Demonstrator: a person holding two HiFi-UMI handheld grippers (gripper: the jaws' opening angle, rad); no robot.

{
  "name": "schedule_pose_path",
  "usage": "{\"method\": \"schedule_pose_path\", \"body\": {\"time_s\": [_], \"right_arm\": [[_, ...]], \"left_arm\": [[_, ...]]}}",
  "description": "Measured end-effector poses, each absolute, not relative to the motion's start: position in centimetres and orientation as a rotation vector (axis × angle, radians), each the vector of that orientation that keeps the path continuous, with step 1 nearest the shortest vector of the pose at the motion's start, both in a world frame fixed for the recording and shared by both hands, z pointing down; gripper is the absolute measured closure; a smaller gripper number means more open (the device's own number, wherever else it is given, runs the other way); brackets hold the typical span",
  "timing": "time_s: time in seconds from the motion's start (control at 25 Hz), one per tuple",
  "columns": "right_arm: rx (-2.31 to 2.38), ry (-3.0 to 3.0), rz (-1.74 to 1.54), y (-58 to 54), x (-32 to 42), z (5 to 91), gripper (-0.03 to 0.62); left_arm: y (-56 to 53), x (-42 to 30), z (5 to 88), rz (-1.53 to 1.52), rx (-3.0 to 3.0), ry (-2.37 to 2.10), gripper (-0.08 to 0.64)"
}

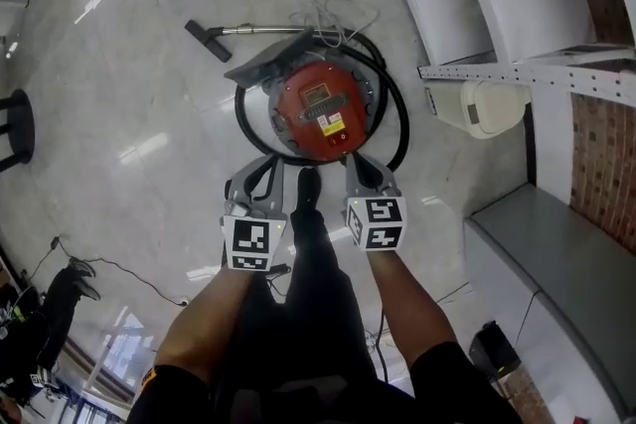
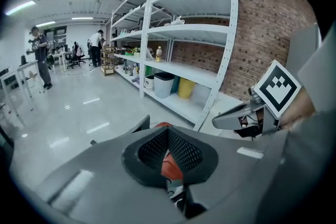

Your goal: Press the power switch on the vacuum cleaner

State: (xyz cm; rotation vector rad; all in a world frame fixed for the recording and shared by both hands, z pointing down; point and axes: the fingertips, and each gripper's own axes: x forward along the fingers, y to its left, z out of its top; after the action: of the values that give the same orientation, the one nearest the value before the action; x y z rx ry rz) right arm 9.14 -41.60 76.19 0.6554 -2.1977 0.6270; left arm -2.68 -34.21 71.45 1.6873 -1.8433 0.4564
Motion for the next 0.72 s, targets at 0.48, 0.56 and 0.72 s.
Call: {"method": "schedule_pose_path", "body": {"time_s": [0.48,0.56,0.72], "right_arm": [[0.428,-2.020,0.614,-39.4,8.9,89.1,0.601],[0.410,-1.996,0.607,-39.3,8.9,90.5,0.601],[0.382,-1.953,0.596,-39.2,9.0,92.9,0.601]], "left_arm": [[-32.5,-1.8,81.5,0.547,1.532,-1.791,0.548],[-32.3,-1.7,82.2,0.543,1.520,-1.794,0.548],[-31.9,-1.6,83.1,0.542,1.503,-1.798,0.548]]}}
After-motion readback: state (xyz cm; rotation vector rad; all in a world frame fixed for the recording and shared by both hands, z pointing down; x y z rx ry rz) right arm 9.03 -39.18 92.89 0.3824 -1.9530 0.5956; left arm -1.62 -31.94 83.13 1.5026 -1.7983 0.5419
